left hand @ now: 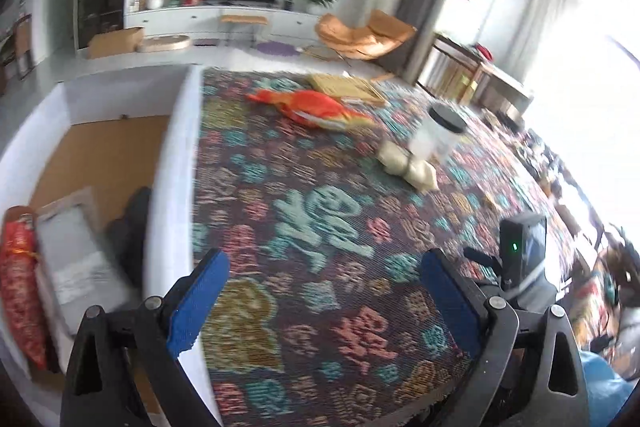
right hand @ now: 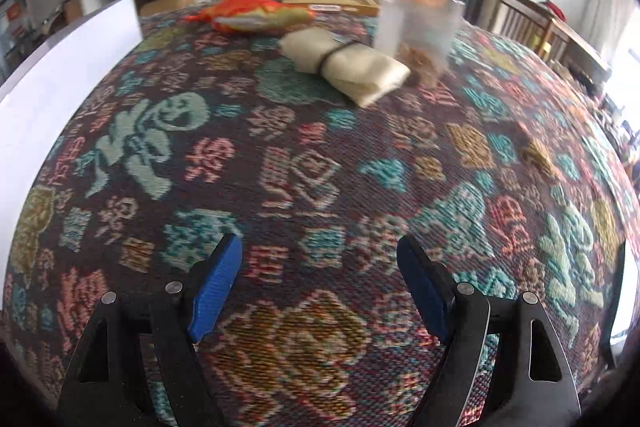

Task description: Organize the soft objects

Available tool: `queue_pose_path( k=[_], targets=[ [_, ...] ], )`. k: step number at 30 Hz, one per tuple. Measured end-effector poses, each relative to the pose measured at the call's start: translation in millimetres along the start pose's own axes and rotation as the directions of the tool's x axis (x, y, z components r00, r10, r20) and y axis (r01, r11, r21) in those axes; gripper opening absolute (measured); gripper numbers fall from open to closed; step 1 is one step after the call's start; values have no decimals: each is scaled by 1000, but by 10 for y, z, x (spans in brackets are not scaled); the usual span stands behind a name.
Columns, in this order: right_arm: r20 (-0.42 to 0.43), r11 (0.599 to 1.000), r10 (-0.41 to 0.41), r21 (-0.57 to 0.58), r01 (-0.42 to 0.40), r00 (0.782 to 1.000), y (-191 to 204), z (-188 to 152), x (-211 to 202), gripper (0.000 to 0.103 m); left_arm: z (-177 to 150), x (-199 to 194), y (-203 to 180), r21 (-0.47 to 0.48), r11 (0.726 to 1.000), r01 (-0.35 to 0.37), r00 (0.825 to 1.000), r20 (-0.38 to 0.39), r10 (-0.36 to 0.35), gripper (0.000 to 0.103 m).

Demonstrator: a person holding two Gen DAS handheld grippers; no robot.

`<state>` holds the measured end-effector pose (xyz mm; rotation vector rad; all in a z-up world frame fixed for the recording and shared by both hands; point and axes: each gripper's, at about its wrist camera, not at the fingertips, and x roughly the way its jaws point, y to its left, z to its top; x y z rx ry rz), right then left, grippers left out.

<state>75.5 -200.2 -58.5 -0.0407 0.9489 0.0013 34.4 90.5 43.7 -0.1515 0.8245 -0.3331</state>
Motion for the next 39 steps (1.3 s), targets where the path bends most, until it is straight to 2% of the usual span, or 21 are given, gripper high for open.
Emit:
queue_pose_path(
  k=[2, 4, 6, 9, 14, 16, 19, 22, 24, 26, 27, 29, 31, 33, 35, 36, 37, 38, 39],
  targets=[
    [29, 999, 24, 48, -25, 999, -93, -7, 11, 84, -63, 343, -259, 61, 998, -8, 999, -34, 10, 96],
    [22, 1000, 3, 28, -4, 1000, -66, 12, 39, 84, -54, 739, -327, 96, 993, -69, 995, -69, 76, 96],
    [23, 1000, -6, 24, 5, 1000, -46, 22, 70, 85, -65, 1045, -317, 89, 989, -119, 988, -91, 127, 96],
    [29, 1000, 0, 27, -1, 1000, -56, 18, 83, 86, -59, 1360, -209, 52, 986, -161, 979, -120, 167, 96],
    [34, 1000, 0, 25, 0, 999, -33, -7, 50, 86, -101, 1690, -16, 65, 970, -233, 960, -143, 240, 96],
    [34, 1000, 7, 24, -8, 999, -38, -12, 38, 86, -140, 1711, -17, 107, 960, -259, 957, -108, 270, 101],
    [18, 997, 76, 23, -77, 997, -150, 51, -43, 85, -134, 1712, 31, 85, 967, -241, 961, -116, 250, 103],
    [118, 1000, 13, 20, -16, 993, -386, 435, -175, 85, -131, 1728, 25, 91, 964, -248, 959, -116, 258, 103],
    [137, 999, 37, -37, -32, 990, -431, 794, -152, 86, -128, 1729, 25, 90, 965, -247, 960, -116, 257, 103],
    [73, 986, 88, -150, -77, 993, -304, 1097, 36, 86, -122, 1729, 29, 90, 965, -247, 960, -116, 257, 103],
    [48, 972, 84, -223, -72, 995, -175, 1193, 140, 85, -123, 1730, 27, 90, 965, -247, 960, -116, 256, 103],
    [55, 916, 34, -400, -9, 998, 164, 1275, 322, 85, -123, 1729, 27, 90, 965, -247, 960, -116, 257, 103],
    [47, 848, -60, -524, 76, 997, 443, 1285, 584, 85, -124, 1728, 31, 90, 965, -247, 960, -116, 256, 103],
    [24, 829, -147, -542, 136, 989, 538, 1320, 838, 83, -125, 1728, 28, 90, 965, -247, 960, -116, 256, 103],
    [47, 864, -138, -483, 143, 989, 506, 1356, 880, 83, -126, 1728, 29, 90, 965, -247, 960, -116, 256, 103],
    [31, 887, -133, -442, 133, 991, 468, 1367, 914, 81, -127, 1728, 29, 90, 965, -247, 960, -116, 256, 103],
    [16, 911, -113, -397, 110, 993, 416, 1377, 915, 73, -127, 1729, 30, 90, 965, -247, 960, -116, 256, 103],
    [20, 923, -121, -367, 120, 992, 396, 1394, 905, 40, -128, 1728, 30, 90, 965, -247, 960, -116, 256, 103],
    [33, 931, -110, -346, 114, 993, 366, 1389, 852, 34, -128, 1727, 30, 90, 965, -247, 960, -115, 256, 103]
  ],
)
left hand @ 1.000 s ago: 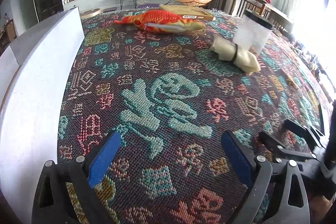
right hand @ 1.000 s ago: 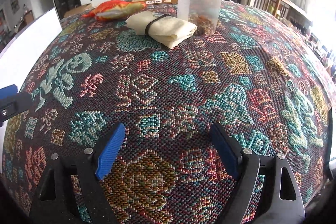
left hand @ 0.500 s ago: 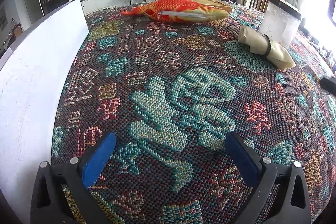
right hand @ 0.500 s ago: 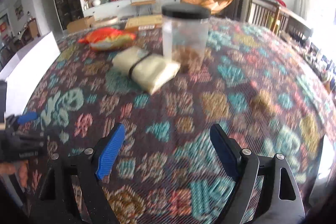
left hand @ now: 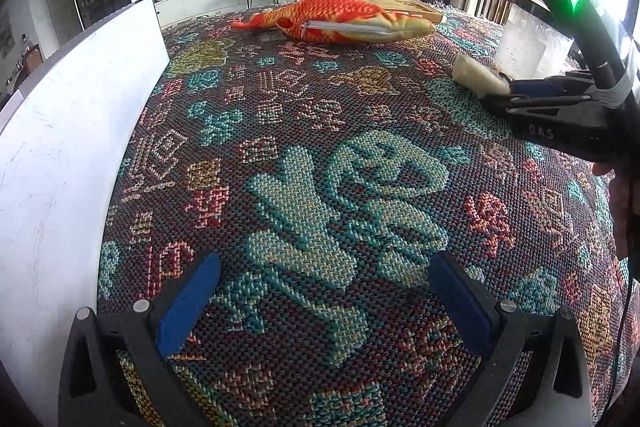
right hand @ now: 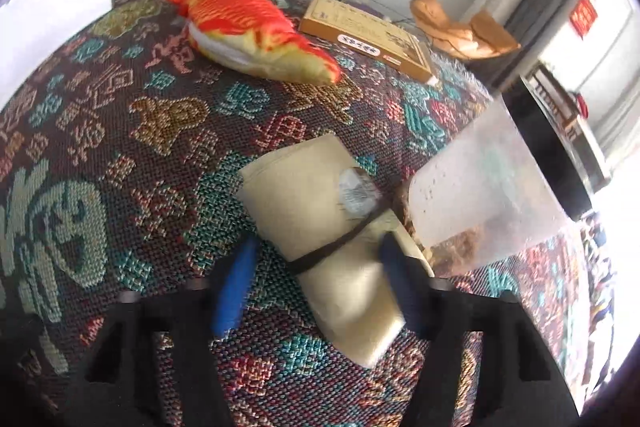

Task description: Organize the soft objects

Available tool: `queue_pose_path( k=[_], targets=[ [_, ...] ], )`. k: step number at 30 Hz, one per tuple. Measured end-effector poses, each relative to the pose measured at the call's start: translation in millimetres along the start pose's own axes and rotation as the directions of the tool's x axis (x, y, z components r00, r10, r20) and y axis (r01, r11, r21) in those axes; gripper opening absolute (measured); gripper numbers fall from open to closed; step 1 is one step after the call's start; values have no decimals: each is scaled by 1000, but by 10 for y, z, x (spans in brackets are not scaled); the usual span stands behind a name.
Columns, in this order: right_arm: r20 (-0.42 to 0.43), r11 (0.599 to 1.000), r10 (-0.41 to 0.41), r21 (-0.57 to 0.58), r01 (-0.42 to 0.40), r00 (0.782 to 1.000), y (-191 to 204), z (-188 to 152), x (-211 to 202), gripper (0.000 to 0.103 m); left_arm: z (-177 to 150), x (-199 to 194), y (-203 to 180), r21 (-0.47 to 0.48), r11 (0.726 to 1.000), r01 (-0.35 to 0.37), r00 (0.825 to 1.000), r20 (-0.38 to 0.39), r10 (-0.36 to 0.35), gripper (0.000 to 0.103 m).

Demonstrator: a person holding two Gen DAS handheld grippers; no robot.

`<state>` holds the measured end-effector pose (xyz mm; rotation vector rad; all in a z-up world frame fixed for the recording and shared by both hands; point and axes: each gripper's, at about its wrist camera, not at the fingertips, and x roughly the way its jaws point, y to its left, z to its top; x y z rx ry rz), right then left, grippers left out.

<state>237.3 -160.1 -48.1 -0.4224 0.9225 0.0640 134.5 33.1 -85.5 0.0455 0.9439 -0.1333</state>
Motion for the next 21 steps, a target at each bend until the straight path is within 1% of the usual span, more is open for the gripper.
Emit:
queue_pose_path(
  k=[2, 3, 5, 8, 10, 11, 12, 14, 16, 17, 18, 19, 20, 21],
  targets=[
    [31, 999, 10, 41, -11, 999, -64, -49, -155, 25, -1, 1, 0, 0, 1000, 0, 1000, 0, 0, 103],
    [54, 997, 25, 70, -29, 998, -89, -83, -265, 23, 0, 1, 0, 0, 1000, 0, 1000, 0, 0, 103],
    [103, 986, 63, 145, -77, 993, -171, -204, -545, 22, 0, 0, 1, 0, 1000, 0, 1000, 0, 0, 103],
    [168, 952, 104, 267, -147, 980, -346, -455, -943, 22, 0, 1, 1, 0, 1000, 0, 1000, 0, 0, 103],
    [191, 928, 94, 340, -155, 977, -493, -634, -1118, 22, 0, 1, 1, 0, 1000, 0, 1000, 0, 0, 103],
    [194, 918, 75, 369, -143, 978, -557, -715, -1192, 22, -1, 1, 0, 0, 1000, 0, 1000, 0, 0, 103],
    [184, 915, 39, 389, -109, 982, -639, -771, -1222, 22, 0, 1, -3, 0, 1000, 0, 1000, 0, 0, 103],
    [137, 917, -56, 400, -4, 989, -809, -788, -1151, 22, 0, 1, -3, 0, 1000, 0, 1000, 0, 0, 103],
    [77, 912, -162, 392, 119, 984, -985, -737, -965, 23, 0, 1, -1, 0, 1000, -1, 1000, 0, 1, 103],
    [41, 907, -190, 391, 159, 981, -1079, -734, -847, 26, 1, 1, -4, 0, 1000, 0, 1000, 0, 0, 103],
    [-4, 902, -185, 397, 171, 983, -1180, -746, -703, 33, 0, 1, -1, 0, 1000, 0, 1000, 0, 0, 103],
    [-46, 898, -152, 411, 157, 987, -1274, -764, -548, 37, 0, 1, -1, 0, 1000, 0, 1000, 0, 0, 103],
    [-66, 893, -93, 437, 113, 993, -1345, -793, -411, 48, 1, 1, -4, 0, 1000, 0, 1000, 0, 0, 103],
    [-74, 881, -29, 469, 60, 997, -1386, -816, -285, 65, 0, 1, -1, 0, 1000, 0, 1000, 0, 0, 103]
  ],
)
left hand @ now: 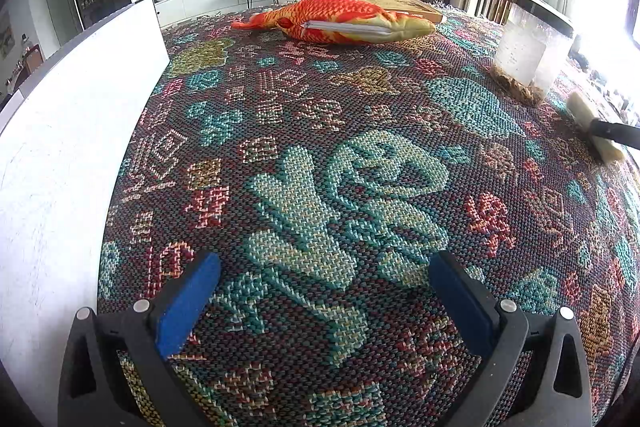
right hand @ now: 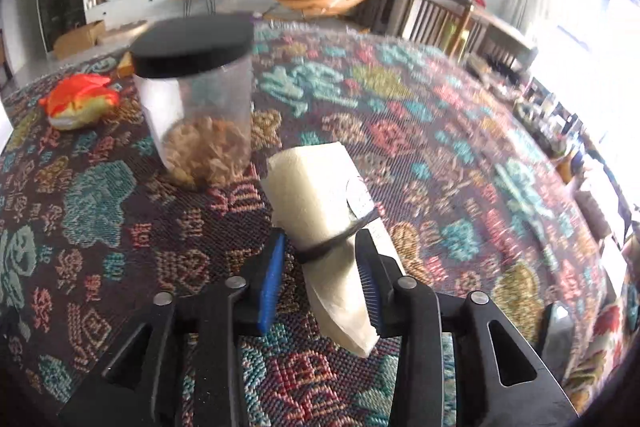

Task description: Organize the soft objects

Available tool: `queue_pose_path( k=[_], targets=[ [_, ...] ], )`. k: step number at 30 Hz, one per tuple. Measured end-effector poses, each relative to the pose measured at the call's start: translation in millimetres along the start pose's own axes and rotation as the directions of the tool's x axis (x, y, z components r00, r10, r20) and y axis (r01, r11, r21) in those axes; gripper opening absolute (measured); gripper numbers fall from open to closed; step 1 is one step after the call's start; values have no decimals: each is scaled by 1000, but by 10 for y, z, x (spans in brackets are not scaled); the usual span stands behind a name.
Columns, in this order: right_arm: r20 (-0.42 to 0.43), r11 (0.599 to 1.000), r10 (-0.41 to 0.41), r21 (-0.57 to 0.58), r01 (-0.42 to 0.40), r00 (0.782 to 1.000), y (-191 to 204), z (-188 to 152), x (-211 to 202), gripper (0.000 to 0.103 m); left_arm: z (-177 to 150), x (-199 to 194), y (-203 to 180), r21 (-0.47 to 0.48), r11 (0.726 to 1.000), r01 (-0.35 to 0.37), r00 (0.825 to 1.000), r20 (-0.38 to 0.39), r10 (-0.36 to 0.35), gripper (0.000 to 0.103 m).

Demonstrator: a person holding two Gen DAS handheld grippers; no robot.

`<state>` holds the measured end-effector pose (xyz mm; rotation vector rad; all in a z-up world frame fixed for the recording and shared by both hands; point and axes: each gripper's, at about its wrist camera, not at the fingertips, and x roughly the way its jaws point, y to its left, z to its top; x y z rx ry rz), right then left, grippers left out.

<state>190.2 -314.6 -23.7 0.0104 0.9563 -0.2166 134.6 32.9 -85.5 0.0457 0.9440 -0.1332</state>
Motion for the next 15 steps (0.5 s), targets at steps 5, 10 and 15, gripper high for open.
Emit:
queue_pose_path(
  k=[5, 10, 15],
  targets=[
    [43, 1000, 12, 22, -13, 999, 29, -19, -68, 73, 0, 1, 0, 0, 1000, 0, 1000, 0, 0, 103],
    [179, 999, -2, 36, -4, 984, 58, -143, -580, 73, 0, 1, -1, 0, 1000, -1, 1000, 0, 1, 103],
    [201, 1000, -6, 1, 6, 980, 205, -368, -751, 74, 0, 4, 1, 0, 1000, -1, 1000, 0, 1, 103]
  ],
)
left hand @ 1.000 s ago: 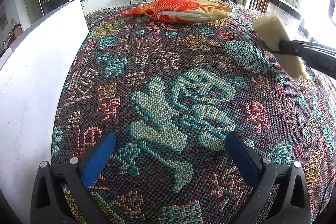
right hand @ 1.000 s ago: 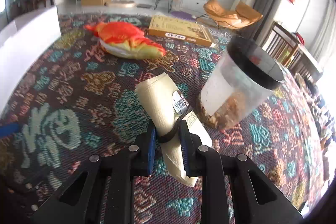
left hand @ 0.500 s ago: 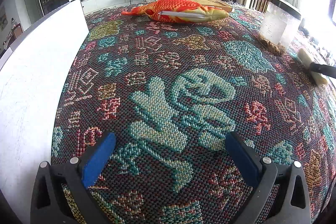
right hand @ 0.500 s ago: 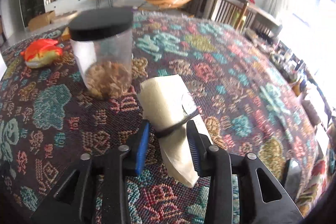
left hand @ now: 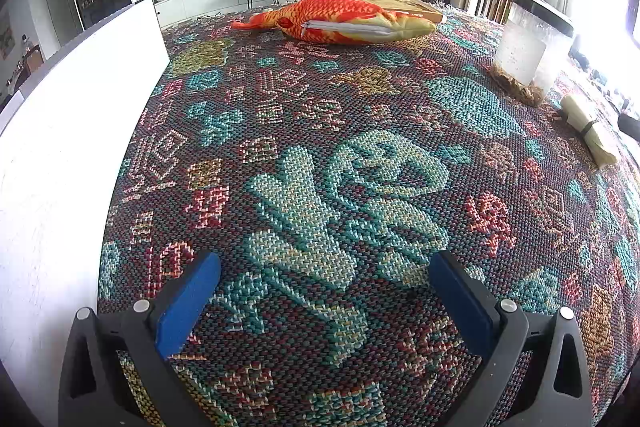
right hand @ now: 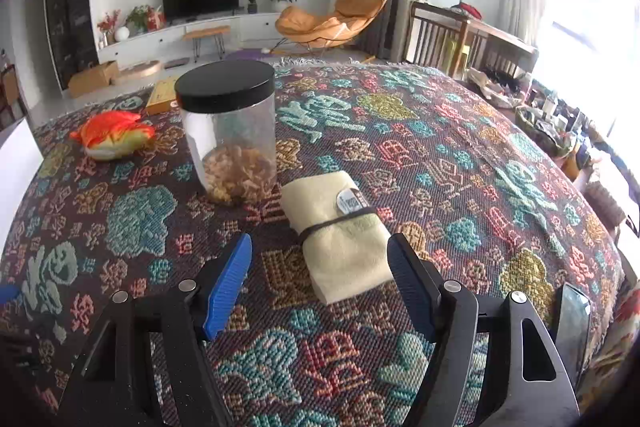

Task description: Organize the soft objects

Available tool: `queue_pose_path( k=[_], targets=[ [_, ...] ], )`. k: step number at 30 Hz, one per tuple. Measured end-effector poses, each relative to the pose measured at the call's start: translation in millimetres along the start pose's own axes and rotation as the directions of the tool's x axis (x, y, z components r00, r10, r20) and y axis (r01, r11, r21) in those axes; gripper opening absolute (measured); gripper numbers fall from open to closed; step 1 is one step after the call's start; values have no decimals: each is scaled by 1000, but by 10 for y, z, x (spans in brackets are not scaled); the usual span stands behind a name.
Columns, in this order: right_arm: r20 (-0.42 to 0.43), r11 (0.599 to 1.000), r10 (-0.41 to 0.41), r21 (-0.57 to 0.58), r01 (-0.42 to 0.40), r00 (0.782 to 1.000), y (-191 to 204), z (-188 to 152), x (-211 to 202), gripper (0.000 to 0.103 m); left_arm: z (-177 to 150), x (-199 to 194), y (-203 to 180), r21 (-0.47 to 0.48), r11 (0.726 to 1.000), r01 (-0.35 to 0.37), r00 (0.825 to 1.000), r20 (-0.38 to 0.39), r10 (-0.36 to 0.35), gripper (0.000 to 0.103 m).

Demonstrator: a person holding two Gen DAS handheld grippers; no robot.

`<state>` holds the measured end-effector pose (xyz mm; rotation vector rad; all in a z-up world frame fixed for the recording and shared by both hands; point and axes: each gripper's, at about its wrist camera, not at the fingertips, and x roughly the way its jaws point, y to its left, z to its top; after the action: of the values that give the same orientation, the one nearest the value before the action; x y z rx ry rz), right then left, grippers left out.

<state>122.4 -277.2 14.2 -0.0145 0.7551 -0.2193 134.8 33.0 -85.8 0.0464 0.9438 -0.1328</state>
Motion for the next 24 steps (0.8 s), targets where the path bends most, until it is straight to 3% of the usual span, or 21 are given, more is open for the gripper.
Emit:
queue_pose_path(
  k=[10, 15, 24],
  targets=[
    [-157, 996, 93, 26, -90, 983, 85, -526, 406, 74, -8, -6, -4, 1, 1000, -1, 1000, 0, 1, 103],
    [-159, 995, 98, 5, -98, 982, 123, -547, 419, 82, 1, 7, -4, 0, 1000, -2, 1000, 0, 2, 103],
    [-157, 995, 101, 9, -100, 982, 113, -544, 412, 83, 2, 9, -3, 1, 1000, -1, 1000, 0, 1, 103]
  ],
)
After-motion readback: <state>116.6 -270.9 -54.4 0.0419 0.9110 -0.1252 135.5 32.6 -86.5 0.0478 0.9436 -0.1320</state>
